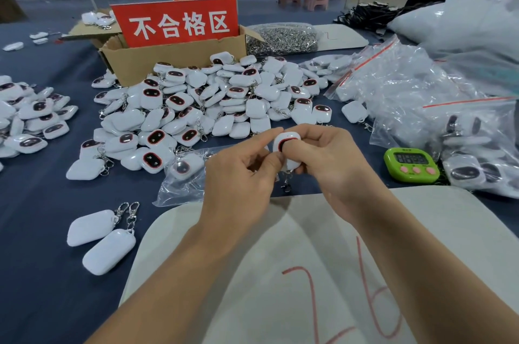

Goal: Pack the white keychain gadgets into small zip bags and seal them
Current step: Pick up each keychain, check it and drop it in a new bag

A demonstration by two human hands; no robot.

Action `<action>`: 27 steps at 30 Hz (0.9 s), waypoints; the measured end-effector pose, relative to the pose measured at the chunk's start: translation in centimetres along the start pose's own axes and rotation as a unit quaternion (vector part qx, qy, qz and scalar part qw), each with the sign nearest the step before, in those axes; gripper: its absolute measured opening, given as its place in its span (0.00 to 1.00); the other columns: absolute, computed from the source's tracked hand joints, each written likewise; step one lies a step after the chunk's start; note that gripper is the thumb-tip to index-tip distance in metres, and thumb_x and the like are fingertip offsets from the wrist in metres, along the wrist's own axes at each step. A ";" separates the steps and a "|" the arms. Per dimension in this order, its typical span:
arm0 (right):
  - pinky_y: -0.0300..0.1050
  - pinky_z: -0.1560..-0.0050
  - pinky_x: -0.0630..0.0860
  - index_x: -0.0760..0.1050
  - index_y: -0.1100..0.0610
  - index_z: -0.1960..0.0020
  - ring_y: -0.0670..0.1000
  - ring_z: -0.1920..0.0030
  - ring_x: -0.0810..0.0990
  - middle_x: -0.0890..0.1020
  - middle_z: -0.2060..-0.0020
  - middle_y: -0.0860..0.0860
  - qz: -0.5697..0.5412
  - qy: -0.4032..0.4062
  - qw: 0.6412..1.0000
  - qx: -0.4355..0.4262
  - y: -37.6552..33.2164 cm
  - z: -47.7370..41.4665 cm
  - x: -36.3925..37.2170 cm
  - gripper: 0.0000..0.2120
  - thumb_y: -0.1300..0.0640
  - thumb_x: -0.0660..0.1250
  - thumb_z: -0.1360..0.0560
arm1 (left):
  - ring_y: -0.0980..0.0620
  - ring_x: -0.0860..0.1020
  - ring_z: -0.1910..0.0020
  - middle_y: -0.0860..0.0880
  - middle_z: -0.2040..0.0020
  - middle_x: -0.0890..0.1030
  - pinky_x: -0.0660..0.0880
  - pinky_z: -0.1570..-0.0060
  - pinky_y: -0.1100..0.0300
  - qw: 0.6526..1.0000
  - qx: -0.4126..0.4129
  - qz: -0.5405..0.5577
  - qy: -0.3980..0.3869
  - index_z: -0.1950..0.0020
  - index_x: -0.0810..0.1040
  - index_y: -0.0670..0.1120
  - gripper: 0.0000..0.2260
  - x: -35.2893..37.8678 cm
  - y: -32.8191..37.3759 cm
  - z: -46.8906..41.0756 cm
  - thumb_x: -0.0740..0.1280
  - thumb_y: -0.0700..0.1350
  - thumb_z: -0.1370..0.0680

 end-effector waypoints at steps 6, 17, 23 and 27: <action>0.50 0.49 0.73 0.84 0.60 0.43 0.57 0.55 0.77 0.84 0.55 0.61 -0.058 -0.086 0.994 0.019 -0.1 0.1 -0.4 0.15 0.67 0.70 0.29 | 0.50 0.83 0.63 0.54 0.62 0.85 0.81 0.58 0.46 0.999 -0.013 0.010 0.031 0.41 0.81 0.65 0.13 0.1 0.0 0.0 0.69 0.51 0.23; 0.38 0.65 0.70 0.86 0.58 0.49 0.49 0.64 0.77 0.86 0.61 0.58 -0.020 -0.031 0.999 0.015 -0.1 0.0 -0.7 0.16 0.75 0.71 0.29 | 0.53 0.82 0.67 0.55 0.65 0.84 0.81 0.60 0.49 1.000 -0.015 0.005 0.022 0.41 0.83 0.61 0.11 0.1 0.0 0.0 0.71 0.49 0.22; 0.39 0.58 0.81 0.82 0.49 0.38 0.46 0.60 0.87 0.88 0.54 0.45 0.099 0.045 0.992 -0.062 -0.2 0.4 0.2 0.18 0.63 0.74 0.26 | 0.57 0.83 0.69 0.57 0.68 0.84 0.80 0.62 0.55 0.997 -0.040 -0.001 0.069 0.44 0.83 0.59 0.08 0.0 0.1 0.1 0.72 0.48 0.21; 0.30 0.57 0.79 0.80 0.48 0.35 0.41 0.57 0.86 0.87 0.52 0.37 0.156 0.023 0.980 -0.122 0.2 0.7 1.0 0.24 0.67 0.72 0.27 | 0.60 0.83 0.63 0.59 0.64 0.85 0.76 0.64 0.68 0.996 -0.016 -0.004 0.088 0.46 0.83 0.59 0.07 -0.3 0.2 0.1 0.69 0.48 0.19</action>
Point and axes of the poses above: each hand's wrist, its own z-axis away from the middle knuckle, its own x-axis out of the palm, y = z × x, the point moved 1 cm from there along -z, towards the middle knuckle
